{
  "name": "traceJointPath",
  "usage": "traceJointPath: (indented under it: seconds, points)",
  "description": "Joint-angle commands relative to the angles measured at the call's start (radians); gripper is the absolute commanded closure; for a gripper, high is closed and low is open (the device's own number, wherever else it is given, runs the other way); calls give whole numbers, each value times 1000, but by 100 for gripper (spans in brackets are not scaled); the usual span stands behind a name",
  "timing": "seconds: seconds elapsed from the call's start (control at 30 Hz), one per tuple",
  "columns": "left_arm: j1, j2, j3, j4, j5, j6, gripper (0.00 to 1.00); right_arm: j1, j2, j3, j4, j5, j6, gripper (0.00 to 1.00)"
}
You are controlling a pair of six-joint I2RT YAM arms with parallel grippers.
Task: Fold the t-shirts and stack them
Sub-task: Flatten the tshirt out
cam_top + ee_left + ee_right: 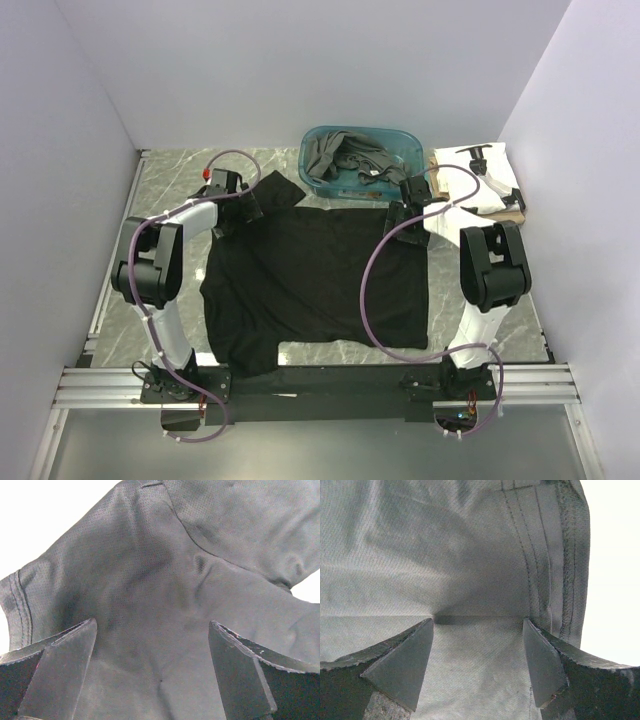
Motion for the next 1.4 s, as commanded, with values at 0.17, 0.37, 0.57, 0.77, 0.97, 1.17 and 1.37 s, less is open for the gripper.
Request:
traceJointPath:
  seconds: [0.17,0.37,0.57,0.77,0.97,1.17,1.37]
  points:
    - [18,65,74,-13,4,44,1,-26,95,146,-85,9,9,22]
    - [28,107,116,1,35,58,1,-35,99,169,-106,86,12,21]
    - [34,124,153,27,102,67,1,-51,93,176,-85,77,0,21]
    - [34,68,242,-16,119,83,1,-51,10,187,-82,68,-7,20]
    - [18,-181,87,-11,108,44,1,-47,-203,60,-28,51,25,19]
    - [-185,-437,-182,-113,-33,-66,1,-47,-463,-152,53,22,103,19]
    - [-453,-702,-384,-251,-132,-290,1,-47,-631,-279,79,3,131,19]
